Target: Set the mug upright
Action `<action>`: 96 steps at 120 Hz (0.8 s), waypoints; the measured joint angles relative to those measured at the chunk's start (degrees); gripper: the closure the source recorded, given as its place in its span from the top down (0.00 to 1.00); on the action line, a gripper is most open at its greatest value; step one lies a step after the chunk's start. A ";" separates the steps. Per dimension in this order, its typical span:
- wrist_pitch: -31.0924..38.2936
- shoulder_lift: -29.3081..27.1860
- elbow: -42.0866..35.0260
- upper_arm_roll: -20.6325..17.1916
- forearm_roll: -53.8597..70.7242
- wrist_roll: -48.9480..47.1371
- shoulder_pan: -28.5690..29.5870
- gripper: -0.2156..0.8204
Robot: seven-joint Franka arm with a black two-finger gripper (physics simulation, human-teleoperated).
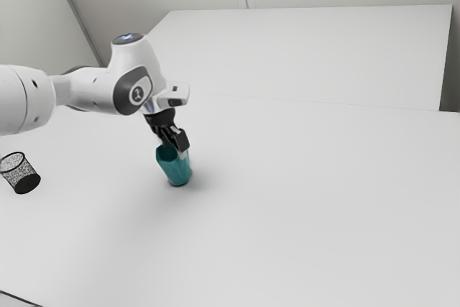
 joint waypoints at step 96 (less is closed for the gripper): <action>-29.36 -5.07 28.29 1.47 -5.34 -3.43 0.00 0.79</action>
